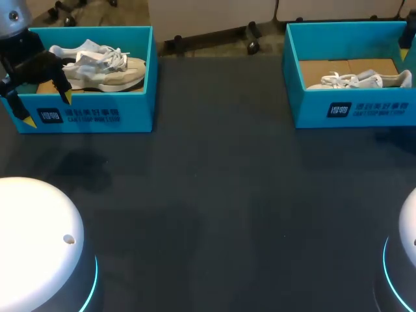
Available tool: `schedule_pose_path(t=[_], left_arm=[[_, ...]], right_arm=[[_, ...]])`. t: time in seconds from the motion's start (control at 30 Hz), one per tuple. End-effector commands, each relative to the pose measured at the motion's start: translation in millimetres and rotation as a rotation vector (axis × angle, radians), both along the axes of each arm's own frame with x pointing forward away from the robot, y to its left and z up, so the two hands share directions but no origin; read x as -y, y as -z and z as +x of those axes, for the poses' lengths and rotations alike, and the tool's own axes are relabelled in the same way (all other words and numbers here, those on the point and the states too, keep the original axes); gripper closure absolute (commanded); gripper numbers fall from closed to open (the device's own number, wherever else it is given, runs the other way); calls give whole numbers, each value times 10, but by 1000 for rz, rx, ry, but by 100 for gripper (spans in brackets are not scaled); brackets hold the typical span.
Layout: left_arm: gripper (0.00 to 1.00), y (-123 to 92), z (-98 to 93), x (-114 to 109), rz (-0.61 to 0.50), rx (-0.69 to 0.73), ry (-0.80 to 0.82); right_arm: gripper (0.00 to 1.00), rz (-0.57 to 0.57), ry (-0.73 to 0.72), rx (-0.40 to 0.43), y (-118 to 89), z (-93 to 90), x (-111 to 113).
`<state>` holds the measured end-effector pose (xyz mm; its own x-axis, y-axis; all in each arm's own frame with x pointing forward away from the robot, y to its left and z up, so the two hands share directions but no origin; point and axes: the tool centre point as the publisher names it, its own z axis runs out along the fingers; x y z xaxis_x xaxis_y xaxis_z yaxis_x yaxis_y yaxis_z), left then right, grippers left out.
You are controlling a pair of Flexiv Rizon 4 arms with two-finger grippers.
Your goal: Take the shoe out of the shoebox, open the shoe tongue, remove and reinsert the insole, then place the shoe into the shoebox
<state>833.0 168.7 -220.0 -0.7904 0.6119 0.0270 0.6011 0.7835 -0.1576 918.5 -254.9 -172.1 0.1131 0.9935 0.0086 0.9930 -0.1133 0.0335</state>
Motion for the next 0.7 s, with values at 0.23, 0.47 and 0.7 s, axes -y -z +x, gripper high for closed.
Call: schedule_pose_path(t=[0.23,0.47,0.7], left_arm=[[0,-79,288,-241,37,-46,-84],[0,-192,505,-568,77,29,27],[0,-217,958,-950,66,59,235]], right_arm=[[0,-1,1,1,0,-2,1],[0,-1,1,1,0,-2,1],[0,-1,1,1,0,-2,1]])
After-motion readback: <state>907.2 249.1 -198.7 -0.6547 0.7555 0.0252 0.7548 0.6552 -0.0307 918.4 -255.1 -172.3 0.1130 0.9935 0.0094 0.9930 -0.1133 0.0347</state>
